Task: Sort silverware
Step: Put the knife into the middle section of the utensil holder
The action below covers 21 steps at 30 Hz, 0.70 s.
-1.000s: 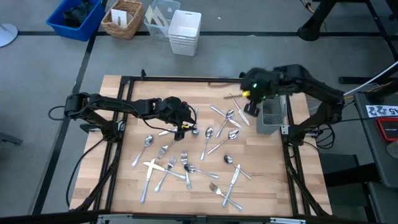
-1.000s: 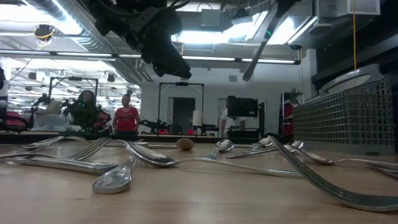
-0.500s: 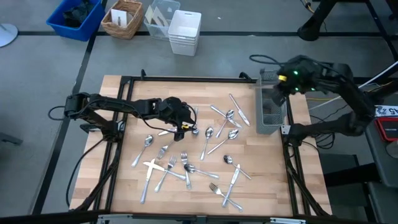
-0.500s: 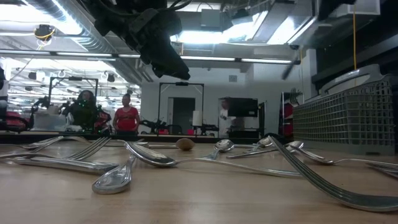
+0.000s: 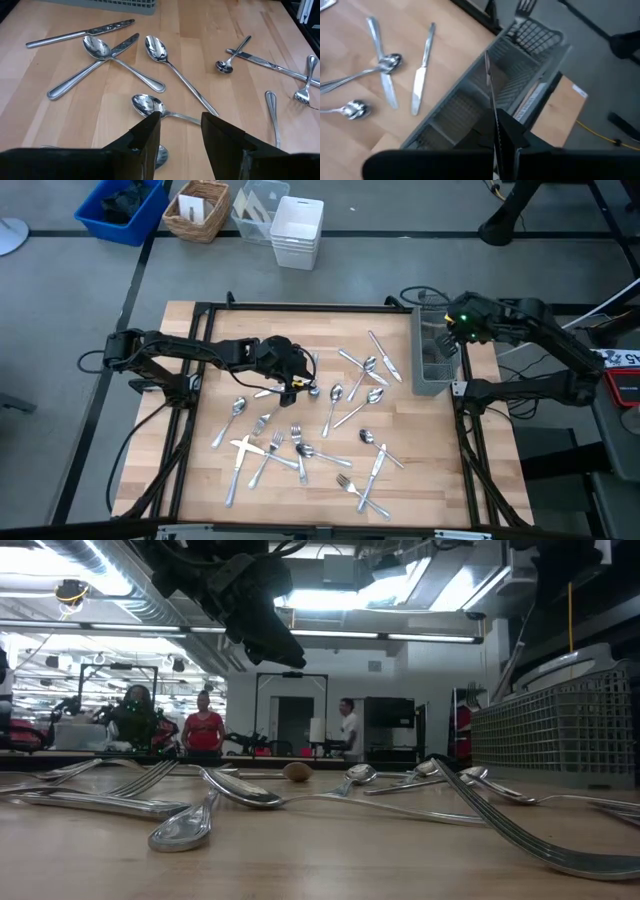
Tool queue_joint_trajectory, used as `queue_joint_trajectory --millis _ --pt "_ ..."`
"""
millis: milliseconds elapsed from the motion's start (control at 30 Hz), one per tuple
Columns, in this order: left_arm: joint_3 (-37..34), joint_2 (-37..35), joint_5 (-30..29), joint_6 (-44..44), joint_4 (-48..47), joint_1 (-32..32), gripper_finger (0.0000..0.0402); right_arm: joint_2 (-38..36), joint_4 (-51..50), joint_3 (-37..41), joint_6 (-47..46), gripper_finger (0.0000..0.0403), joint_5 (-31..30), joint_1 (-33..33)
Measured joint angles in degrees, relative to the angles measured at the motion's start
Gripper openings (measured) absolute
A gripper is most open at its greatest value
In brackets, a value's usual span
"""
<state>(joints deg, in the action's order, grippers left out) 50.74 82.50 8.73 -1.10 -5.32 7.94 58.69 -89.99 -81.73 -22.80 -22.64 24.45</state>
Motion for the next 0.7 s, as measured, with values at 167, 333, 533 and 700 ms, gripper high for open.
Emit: queue_joint_trajectory --millis 167,333,533,700 --pt "0.0 0.0 0.0 -0.04 -0.02 0.0 0.0135 1.38 0.07 0.0 -2.5 0.0003 -1.17 0.0" --pt "0.0 0.0 0.0 -0.17 -0.02 -0.02 0.0135 3.9 -0.05 0.01 -2.5 0.0003 1.55 -0.02" --pt "0.0 0.0 0.0 -0.15 -0.02 -0.02 0.0135 7.59 0.08 4.06 -2.48 0.0003 2.34 -0.02" --pt "0.0 0.02 0.0 -0.17 -0.02 -0.04 0.0135 9.7 0.12 7.64 -2.48 0.0004 2.37 -0.04"
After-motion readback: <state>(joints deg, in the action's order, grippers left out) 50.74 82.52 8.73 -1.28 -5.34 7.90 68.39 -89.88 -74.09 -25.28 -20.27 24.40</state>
